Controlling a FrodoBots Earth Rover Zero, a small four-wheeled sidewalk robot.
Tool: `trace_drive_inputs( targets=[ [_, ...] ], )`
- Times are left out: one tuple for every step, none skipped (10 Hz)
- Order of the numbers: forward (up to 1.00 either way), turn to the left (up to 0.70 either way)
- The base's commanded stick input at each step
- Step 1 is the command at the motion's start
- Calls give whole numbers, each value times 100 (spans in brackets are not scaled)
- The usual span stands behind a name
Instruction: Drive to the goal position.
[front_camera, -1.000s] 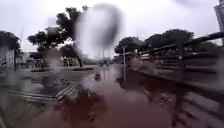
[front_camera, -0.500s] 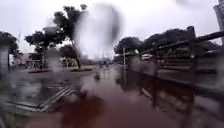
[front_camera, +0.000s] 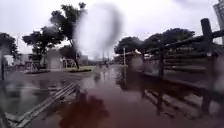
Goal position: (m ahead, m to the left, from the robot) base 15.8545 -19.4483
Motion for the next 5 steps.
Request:
trace_drive_inputs(
  targets=[
    [95,1],
    [95,1],
    [95,1],
    [95,1],
    [95,23]
  ],
)
